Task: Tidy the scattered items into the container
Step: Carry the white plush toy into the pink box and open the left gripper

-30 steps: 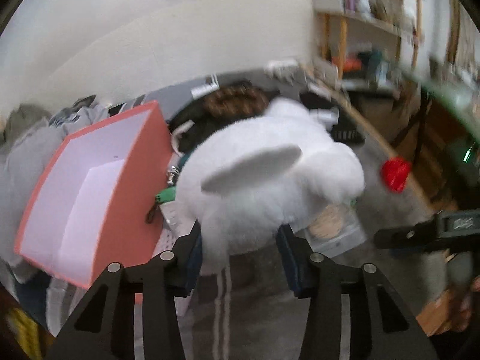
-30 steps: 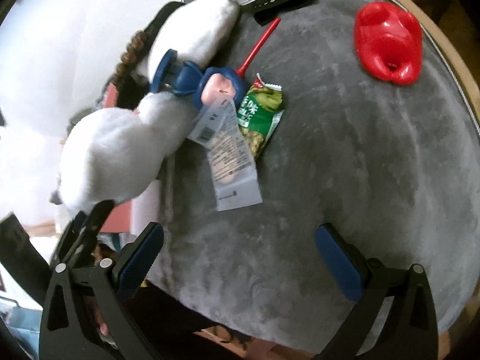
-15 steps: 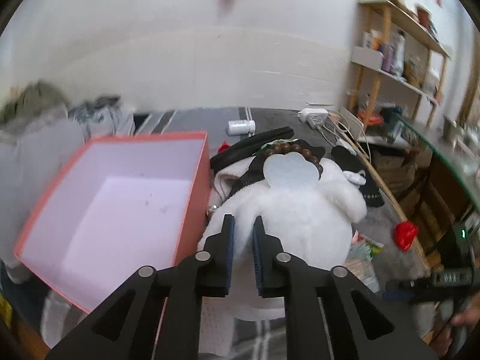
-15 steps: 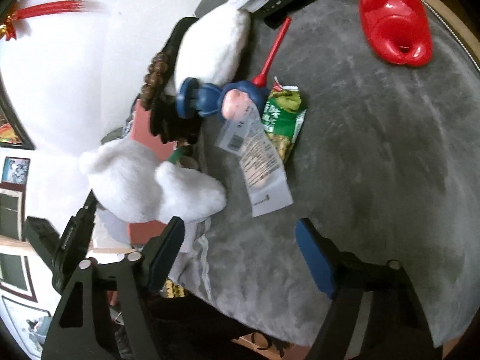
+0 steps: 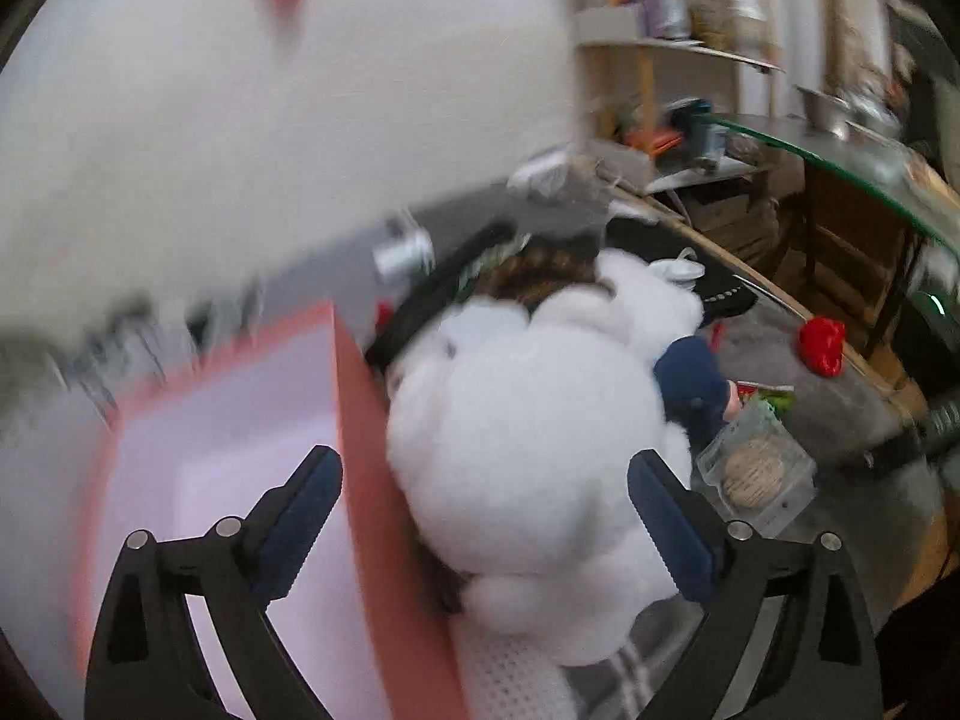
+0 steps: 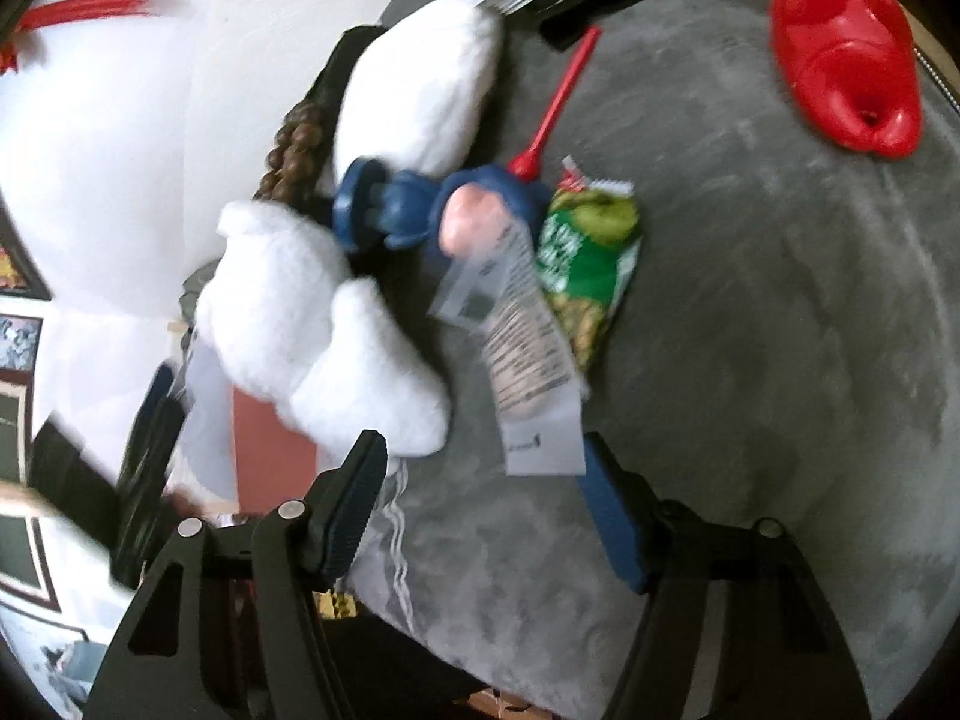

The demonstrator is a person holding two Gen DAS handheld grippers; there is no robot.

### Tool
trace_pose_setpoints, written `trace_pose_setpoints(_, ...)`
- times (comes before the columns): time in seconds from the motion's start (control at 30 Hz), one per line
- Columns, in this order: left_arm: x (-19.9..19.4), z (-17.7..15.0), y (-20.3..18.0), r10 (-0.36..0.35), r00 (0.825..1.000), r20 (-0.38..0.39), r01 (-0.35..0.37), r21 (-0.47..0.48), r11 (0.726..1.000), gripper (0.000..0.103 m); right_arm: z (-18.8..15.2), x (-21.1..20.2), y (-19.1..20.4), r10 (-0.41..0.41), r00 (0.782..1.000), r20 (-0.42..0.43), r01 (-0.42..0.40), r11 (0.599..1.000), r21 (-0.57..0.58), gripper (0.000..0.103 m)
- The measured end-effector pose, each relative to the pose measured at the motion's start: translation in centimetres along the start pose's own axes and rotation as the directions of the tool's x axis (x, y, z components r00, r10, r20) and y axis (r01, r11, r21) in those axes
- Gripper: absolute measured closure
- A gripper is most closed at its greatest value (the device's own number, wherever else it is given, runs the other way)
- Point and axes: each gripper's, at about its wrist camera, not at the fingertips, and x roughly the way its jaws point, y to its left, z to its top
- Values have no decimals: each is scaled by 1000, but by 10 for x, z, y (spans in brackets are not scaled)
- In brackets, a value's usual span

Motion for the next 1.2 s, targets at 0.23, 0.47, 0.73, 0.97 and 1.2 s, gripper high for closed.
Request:
trace_pose_setpoints(0.23, 51, 0, -12, -82, 977, -197, 88, 20, 996, 1, -7, -13, 32, 68, 997, 30, -64, 989, -131, 36)
trace_pose_setpoints(0.47, 53, 10, -9, -118, 970, -211, 97, -110, 989, 1, -3, 33, 82, 44, 998, 38, -34, 970, -241, 0)
trace_pose_setpoints(0.73, 55, 12, 3, -194, 959, -204, 147, -223, 964, 2, -9, 93, 98, -233, 971, 57, 232, 859, -457, 0)
trace_pose_setpoints(0.97, 59, 15, 5, -138, 971, -194, 86, -254, 963, 1, 8, 116, 96, -48, 998, -44, 27, 919, -393, 38)
trace_pose_setpoints(1.2, 20, 21, 26, -237, 968, -87, 196, -330, 923, 1, -13, 73, 117, 135, 991, -21, -132, 905, -404, 50)
